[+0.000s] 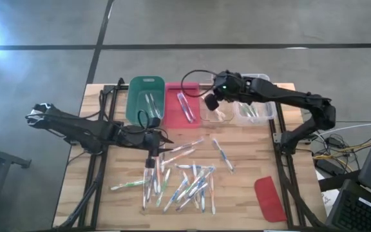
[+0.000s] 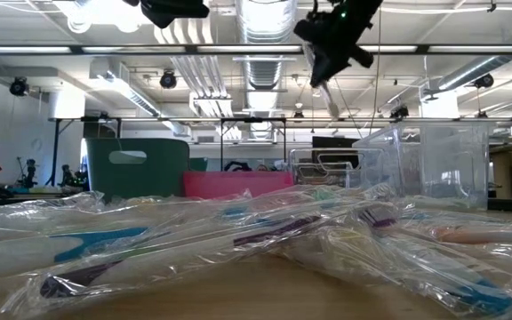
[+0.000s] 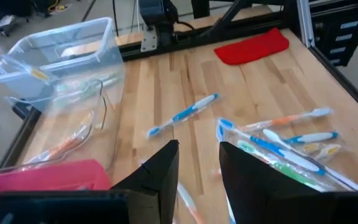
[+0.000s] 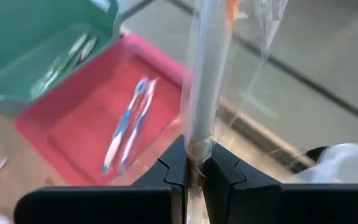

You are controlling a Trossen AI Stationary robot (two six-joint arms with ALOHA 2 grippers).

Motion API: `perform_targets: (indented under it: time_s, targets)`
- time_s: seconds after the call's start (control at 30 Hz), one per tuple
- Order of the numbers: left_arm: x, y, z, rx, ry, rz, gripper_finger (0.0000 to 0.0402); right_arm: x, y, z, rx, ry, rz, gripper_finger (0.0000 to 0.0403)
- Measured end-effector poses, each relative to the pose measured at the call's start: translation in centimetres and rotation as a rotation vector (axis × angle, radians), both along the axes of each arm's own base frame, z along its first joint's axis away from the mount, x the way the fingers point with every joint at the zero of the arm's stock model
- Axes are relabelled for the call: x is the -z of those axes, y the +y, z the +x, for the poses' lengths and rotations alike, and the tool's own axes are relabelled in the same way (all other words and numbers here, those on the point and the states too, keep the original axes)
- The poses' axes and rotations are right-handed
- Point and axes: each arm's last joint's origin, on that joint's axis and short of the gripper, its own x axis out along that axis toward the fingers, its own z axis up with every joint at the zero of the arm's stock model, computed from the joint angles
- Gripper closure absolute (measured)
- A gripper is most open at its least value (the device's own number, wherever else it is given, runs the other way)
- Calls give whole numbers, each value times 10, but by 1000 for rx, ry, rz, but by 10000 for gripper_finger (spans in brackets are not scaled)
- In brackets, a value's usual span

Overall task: Pick & Place Toothbrushes
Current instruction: Put the orange toothbrush into the transparent bin

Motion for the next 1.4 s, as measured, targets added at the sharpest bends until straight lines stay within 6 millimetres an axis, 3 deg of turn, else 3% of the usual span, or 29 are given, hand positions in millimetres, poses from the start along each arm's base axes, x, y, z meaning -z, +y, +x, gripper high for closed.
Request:
perform_targets:
  time_s: [0.2, 0.67, 1.03, 1.4]
  targets:
    - [2, 0, -1, -3, 20, -3, 280, 30, -18, 21, -28, 129, 55, 381]
    - [5, 1, -2, -19, 50, -27, 280, 58, -52, 54, -33, 482, 171, 381]
    - [5, 1, -2, -28, 53, -45, 280, 94, -66, 66, -95, 585, 243, 381]
    - [5, 1, -2, -28, 51, -45, 280, 112, -75, 70, -86, 599, 277, 381]
